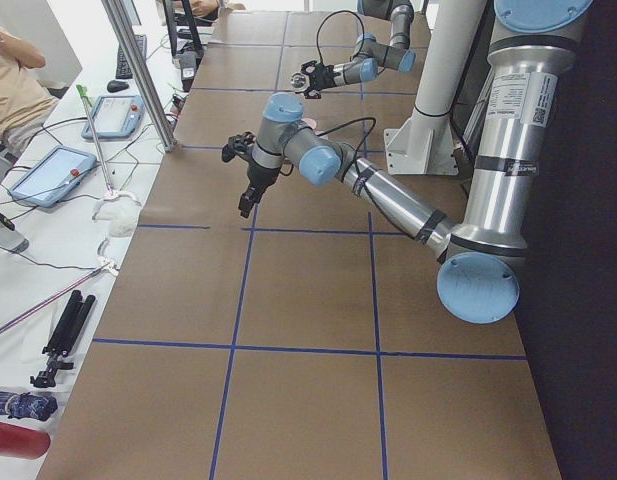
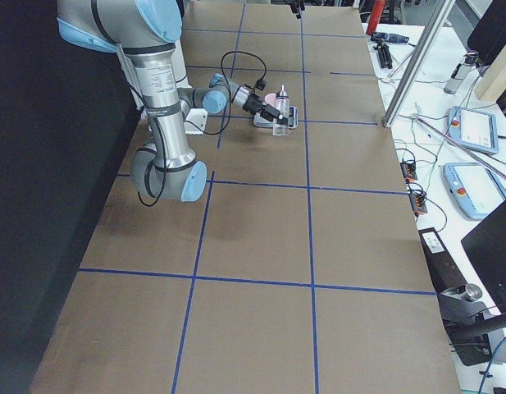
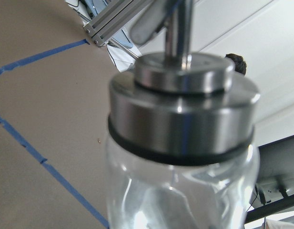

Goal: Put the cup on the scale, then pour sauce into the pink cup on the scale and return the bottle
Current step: 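Carry the bottle with the right gripper toward the pink cup, then tilt the bottle spout over the pink cup with the right gripper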

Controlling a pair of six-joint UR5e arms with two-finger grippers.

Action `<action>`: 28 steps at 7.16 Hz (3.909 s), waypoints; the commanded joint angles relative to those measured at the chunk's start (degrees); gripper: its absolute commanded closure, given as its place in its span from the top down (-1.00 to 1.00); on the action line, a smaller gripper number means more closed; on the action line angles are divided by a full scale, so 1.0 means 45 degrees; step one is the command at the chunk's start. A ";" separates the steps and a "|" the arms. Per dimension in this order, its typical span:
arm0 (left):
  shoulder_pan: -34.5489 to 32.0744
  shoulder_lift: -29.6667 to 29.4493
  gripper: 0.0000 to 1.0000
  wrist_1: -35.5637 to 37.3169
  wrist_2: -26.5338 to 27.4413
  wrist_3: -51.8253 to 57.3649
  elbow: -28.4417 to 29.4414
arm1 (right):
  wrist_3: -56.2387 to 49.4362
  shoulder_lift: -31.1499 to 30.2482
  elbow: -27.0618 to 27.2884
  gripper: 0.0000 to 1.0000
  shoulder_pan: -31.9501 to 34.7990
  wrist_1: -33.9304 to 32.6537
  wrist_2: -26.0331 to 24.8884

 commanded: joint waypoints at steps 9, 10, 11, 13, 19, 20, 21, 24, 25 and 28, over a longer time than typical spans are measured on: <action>-0.0020 0.0121 0.44 -0.0009 -0.0017 0.0464 0.0061 | -0.6572 0.0072 -0.0362 -1.00 -0.0485 -0.0442 -0.1945; -0.0020 0.0121 0.44 0.0011 -0.0017 0.0445 0.0041 | -0.7445 0.0111 -0.0381 -1.00 -0.0504 -0.0442 -0.2293; -0.0020 0.0121 0.44 0.0011 -0.0017 0.0445 0.0080 | -0.8033 0.0111 -0.0382 -1.00 -0.0485 -0.0442 -0.2374; -0.0020 0.0121 0.45 0.0011 -0.0017 0.0445 0.0061 | -0.8988 0.0111 -0.0420 -1.00 -0.0465 -0.0442 -0.2627; 0.0000 0.0102 0.48 0.0011 -0.0017 0.0406 0.0080 | -1.1319 0.0131 -0.0401 -1.00 -0.0329 -0.0442 -0.2999; 0.0000 0.0102 0.50 0.0011 -0.0017 0.0406 0.0100 | -1.1475 0.0150 -0.0401 -1.00 -0.0290 -0.0442 -0.3077; 0.0000 0.0102 0.50 0.0011 -0.0017 0.0406 0.0100 | -1.1535 0.0150 -0.0401 -1.00 -0.0289 -0.0442 -0.3078; 0.0000 0.0102 0.52 0.0011 -0.0017 0.0406 0.0139 | -1.2024 0.0170 -0.0401 -1.00 -0.0231 -0.0442 -0.3331; 0.0000 0.0102 0.52 0.0030 -0.0017 0.0406 0.0139 | -1.2024 0.0247 -0.0401 -1.00 -0.0211 -0.0442 -0.3312; 0.0000 0.0102 0.53 0.0069 -0.0037 0.0347 0.0003 | -1.1927 0.0267 -0.0401 -1.00 -0.0172 -0.0403 -0.3254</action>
